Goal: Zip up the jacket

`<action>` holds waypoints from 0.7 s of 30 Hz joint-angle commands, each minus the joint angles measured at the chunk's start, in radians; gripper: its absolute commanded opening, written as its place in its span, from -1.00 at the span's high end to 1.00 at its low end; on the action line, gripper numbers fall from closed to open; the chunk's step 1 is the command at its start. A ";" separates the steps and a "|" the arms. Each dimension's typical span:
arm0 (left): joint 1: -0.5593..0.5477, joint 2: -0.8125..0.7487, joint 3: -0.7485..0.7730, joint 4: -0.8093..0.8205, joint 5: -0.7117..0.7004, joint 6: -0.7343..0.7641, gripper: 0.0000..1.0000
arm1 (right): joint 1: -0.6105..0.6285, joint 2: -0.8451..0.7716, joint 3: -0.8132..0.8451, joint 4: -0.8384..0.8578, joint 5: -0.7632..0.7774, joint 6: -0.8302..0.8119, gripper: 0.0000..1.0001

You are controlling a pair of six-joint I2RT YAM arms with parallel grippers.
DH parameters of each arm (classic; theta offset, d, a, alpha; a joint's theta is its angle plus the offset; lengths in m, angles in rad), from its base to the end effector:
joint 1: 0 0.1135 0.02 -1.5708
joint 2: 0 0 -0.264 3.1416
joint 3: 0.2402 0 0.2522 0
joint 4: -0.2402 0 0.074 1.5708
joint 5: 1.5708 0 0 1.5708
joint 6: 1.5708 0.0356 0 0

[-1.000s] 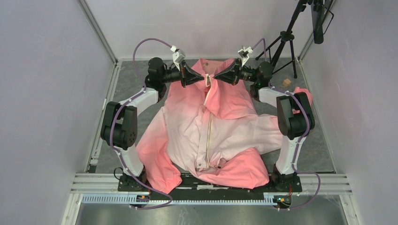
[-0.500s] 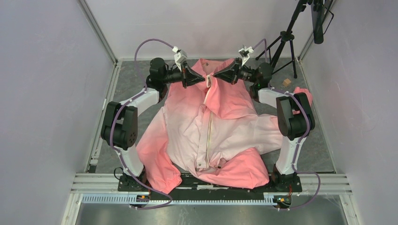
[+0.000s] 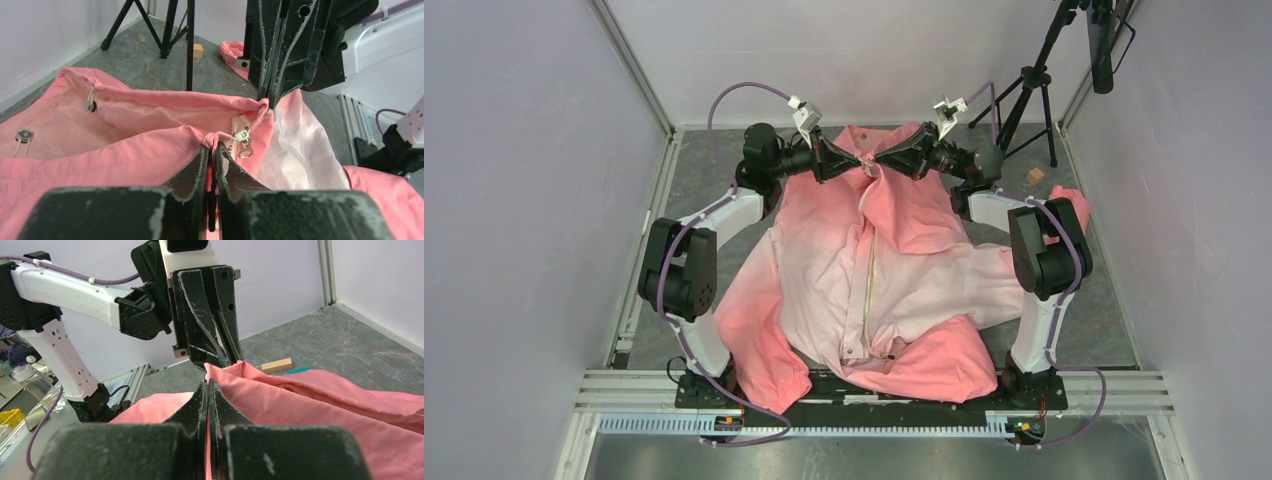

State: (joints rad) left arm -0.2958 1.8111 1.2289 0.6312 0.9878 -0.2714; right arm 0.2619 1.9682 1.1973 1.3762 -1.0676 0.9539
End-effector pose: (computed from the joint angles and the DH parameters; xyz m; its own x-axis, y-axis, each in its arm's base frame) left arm 0.3873 -0.1491 0.2899 -0.2117 -0.0898 -0.9732 0.9356 0.2693 -0.2284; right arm 0.3924 0.1375 0.2812 -0.3515 0.3130 -0.8823 -0.9231 0.0414 0.3824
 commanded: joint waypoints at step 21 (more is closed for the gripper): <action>-0.050 -0.393 -0.103 -0.238 -0.462 -0.053 -0.78 | 0.013 -0.035 0.000 0.100 0.061 0.018 0.99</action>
State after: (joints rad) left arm -0.3126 1.4822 1.0599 0.4480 0.5983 -0.4347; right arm 0.2661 1.9682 1.1866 1.4246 -1.0126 0.9821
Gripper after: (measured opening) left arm 0.846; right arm 0.010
